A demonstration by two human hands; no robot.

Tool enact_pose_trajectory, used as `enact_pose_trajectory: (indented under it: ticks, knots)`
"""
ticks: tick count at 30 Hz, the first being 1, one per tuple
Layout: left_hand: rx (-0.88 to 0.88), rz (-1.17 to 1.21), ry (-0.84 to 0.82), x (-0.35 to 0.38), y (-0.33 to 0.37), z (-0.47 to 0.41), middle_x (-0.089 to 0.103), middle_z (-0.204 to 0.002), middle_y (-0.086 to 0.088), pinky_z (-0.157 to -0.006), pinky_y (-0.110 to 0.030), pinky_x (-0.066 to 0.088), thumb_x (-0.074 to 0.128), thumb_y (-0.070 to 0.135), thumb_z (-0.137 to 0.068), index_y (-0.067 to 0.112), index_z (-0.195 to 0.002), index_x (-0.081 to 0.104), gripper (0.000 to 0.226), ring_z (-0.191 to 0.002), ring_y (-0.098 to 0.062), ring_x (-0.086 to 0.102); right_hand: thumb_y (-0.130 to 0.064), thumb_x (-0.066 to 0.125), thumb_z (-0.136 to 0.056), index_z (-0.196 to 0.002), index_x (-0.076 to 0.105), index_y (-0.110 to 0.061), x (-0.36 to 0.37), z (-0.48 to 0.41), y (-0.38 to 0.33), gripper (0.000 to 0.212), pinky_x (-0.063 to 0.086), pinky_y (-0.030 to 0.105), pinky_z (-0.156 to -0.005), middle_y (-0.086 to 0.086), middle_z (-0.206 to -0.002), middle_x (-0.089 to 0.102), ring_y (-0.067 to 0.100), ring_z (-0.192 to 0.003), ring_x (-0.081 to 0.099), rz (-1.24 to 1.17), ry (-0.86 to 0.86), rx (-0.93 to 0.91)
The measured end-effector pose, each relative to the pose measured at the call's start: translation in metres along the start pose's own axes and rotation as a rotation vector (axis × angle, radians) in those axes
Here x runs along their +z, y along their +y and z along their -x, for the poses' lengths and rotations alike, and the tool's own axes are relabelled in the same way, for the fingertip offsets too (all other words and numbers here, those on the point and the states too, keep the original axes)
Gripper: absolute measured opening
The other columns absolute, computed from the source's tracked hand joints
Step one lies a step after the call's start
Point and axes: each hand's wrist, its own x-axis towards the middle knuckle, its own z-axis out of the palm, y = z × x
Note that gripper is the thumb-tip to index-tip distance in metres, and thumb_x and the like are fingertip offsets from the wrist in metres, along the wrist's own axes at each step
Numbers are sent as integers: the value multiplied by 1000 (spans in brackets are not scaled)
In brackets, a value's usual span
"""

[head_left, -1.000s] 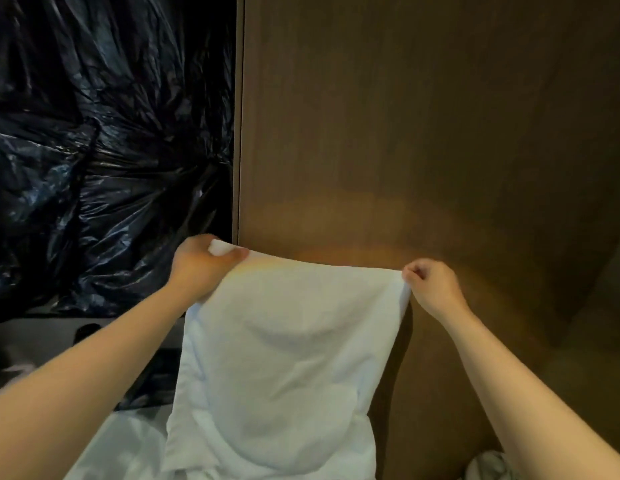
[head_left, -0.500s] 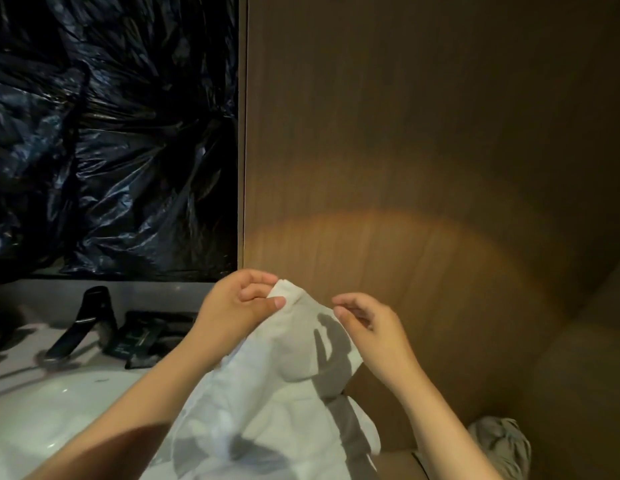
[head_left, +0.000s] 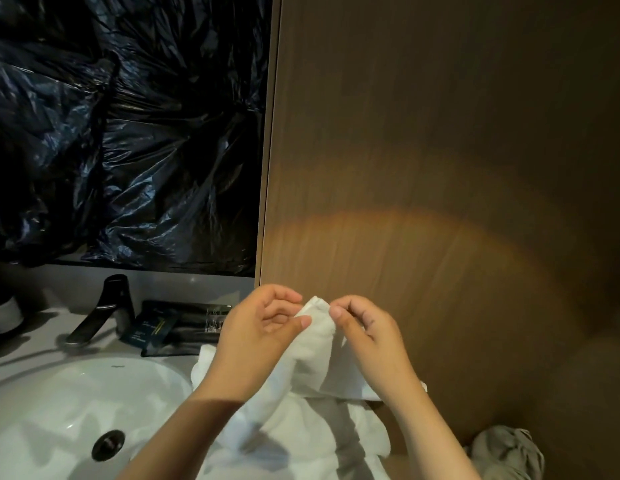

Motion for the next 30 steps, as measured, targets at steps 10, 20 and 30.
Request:
enact_pose_trajectory:
  ticks: [10,20,30]
  knots:
    - [-6,-38,9,-2,-14,14,69,-77,1,-66,-22,54,80,5,-73,20,-78,69,20,-69,-16,62,-26,56,-98,-94,69,-24,4,8,-4,15,47,17,-74,-11,-93,68,7,-88,62,-10,-48,43]
    - [74,-113,-88,-5,-18,2,68,-70,-9,-65,-38,51,75,30,-80,18,-72,76,15,-69,-28,61,-33,59,-95,-88,65,-28,-8,-10,-20,11,48,18,-70,-12,-86,63,8,-86,60,24,95,-32]
    - [154,-203,-127,-12,-22,-19,60,-70,-18,-64,-36,47,70,39,-82,-1,-69,68,42,-69,-31,57,-20,63,-94,-83,62,-26,-36,-46,-61,12,42,7,-69,-15,-84,61,2,-83,58,162,222,-272]
